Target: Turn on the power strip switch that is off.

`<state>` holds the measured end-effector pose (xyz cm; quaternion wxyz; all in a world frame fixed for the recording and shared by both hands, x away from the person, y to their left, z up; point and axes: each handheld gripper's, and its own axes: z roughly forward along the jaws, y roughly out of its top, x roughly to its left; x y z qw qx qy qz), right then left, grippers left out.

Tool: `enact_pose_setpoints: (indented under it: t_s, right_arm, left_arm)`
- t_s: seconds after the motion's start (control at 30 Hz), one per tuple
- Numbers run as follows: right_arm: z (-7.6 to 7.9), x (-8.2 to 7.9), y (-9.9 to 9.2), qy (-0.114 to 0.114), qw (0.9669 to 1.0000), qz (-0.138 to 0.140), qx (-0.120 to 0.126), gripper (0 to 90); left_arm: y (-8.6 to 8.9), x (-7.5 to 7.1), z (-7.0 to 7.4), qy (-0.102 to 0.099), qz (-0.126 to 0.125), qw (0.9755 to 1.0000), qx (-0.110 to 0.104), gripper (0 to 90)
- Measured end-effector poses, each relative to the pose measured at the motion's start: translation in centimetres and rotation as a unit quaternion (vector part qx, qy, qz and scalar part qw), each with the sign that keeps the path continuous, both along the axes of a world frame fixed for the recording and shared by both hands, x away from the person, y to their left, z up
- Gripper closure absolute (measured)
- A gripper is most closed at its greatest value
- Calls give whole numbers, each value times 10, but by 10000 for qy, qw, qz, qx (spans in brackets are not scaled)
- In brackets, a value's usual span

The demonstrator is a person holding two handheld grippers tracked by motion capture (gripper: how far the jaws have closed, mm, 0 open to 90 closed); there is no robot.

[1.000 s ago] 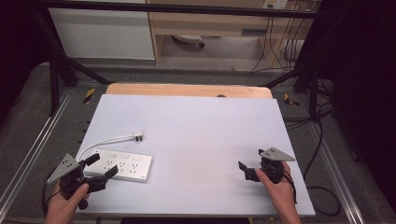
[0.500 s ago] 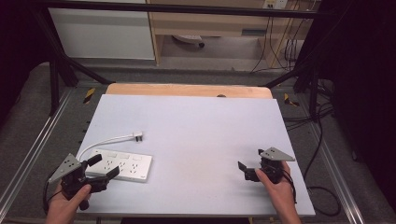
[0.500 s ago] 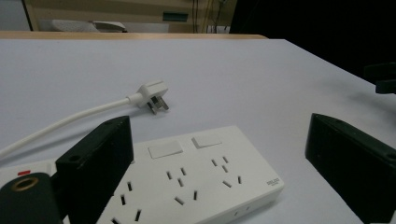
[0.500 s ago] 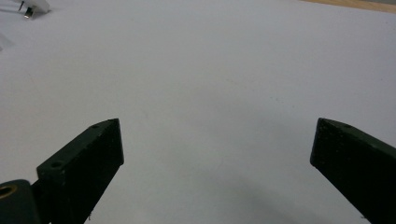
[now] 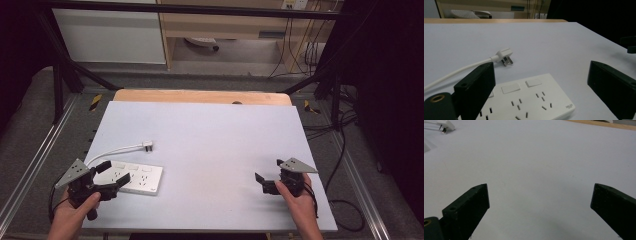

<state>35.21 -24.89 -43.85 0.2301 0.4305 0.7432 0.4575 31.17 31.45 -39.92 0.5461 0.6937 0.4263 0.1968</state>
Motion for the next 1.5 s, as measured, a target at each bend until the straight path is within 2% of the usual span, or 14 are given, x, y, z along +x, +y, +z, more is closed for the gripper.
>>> enact_pose_setpoints:
  t_s: [0.27,0.67,0.77,1.07,1.4,1.5]
  right_arm:
    - [0,0,1,-17,10000,36,-17,25]
    - [0,0,1,-11,10000,24,-32,25]
    - [0,0,1,-7,10000,7,-16,25]
    - [0,0,1,6,10000,-3,3,25]
    - [1,-1,-1,-13,10000,-14,-9,25]
    - [1,-1,-1,-12,10000,-17,0,25]
  left_arm:
    - [-2,6,3,-77,8,10000,63,79]
    - [-4,13,6,-76,-48,9999,112,79]
    - [-6,15,7,-135,-40,9998,149,80]
    - [-13,23,6,-120,-41,9999,88,83]
    - [-22,33,7,-142,-73,9996,229,87]
    - [-24,34,6,-113,-102,9997,213,88]
